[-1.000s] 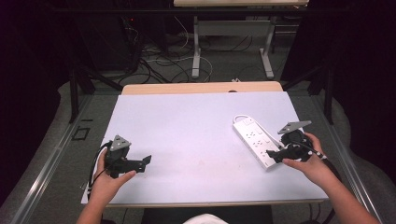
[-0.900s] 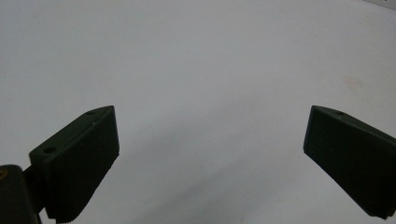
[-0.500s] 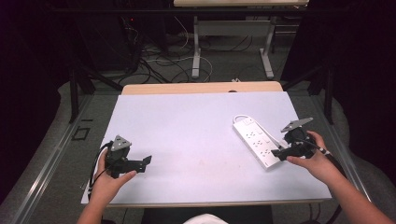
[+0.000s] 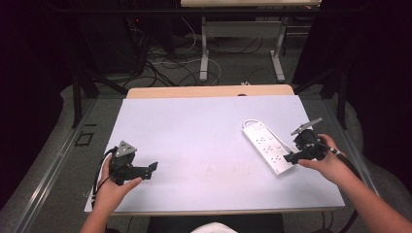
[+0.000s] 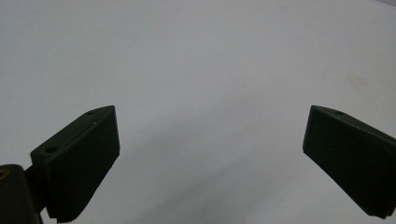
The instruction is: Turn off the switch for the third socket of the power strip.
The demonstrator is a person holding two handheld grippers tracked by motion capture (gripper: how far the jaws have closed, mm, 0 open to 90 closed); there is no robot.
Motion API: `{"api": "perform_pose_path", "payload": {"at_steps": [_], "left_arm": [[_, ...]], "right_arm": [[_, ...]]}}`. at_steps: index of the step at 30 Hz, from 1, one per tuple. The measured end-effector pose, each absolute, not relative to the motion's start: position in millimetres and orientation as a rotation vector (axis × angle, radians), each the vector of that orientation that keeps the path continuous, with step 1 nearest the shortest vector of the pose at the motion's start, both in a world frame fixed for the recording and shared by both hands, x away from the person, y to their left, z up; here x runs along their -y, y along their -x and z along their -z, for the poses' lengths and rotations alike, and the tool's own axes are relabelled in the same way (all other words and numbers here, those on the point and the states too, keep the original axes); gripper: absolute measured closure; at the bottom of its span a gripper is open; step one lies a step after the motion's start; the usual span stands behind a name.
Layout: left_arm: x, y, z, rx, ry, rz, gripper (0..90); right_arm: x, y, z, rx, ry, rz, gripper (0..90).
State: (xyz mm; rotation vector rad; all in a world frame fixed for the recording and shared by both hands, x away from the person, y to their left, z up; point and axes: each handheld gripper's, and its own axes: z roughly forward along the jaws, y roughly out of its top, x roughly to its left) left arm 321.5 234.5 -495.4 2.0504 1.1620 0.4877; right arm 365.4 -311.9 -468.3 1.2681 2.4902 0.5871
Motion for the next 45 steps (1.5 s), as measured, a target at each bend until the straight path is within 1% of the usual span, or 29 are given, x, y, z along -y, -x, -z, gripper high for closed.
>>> {"api": "perform_pose_path", "payload": {"at_steps": [9, 11, 16, 28, 41, 43, 45], "left_arm": [[-235.9, -321.5, 494.6, -1.155, -2.057, -0.492, 3.7], [-234.8, -321.3, 495.2, -1.162, -2.043, -0.493, 3.6], [-234.7, -321.2, 494.8, -1.162, -2.049, -0.487, 3.6], [-234.8, -321.2, 495.1, -1.161, -2.049, -0.485, 3.7], [-233.8, -321.4, 495.7, -1.158, -2.047, -0.484, 3.7], [-233.8, -321.3, 495.7, -1.158, -2.053, -0.482, 3.9], [-233.7, -321.5, 496.0, -1.156, -2.055, -0.481, 3.9]], "right_arm": [[310.0, -376.2, 468.5, -2.492, -1.307, -0.52, 33.9], [309.6, -378.6, 468.8, -2.492, -1.325, -0.513, 37.3], [308.0, -384.4, 469.2, -2.475, -1.372, -0.496, 41.7], [304.0, -394.1, 472.3, -2.459, -1.484, -0.479, 56.3], [302.5, -397.2, 475.6, -2.451, -1.55, -0.444, 76.5], [302.5, -397.4, 478.3, -2.454, -1.559, -0.474, 78.0], [302.3, -398.0, 478.8, -2.471, -1.56, -0.428, 79.5]]}}
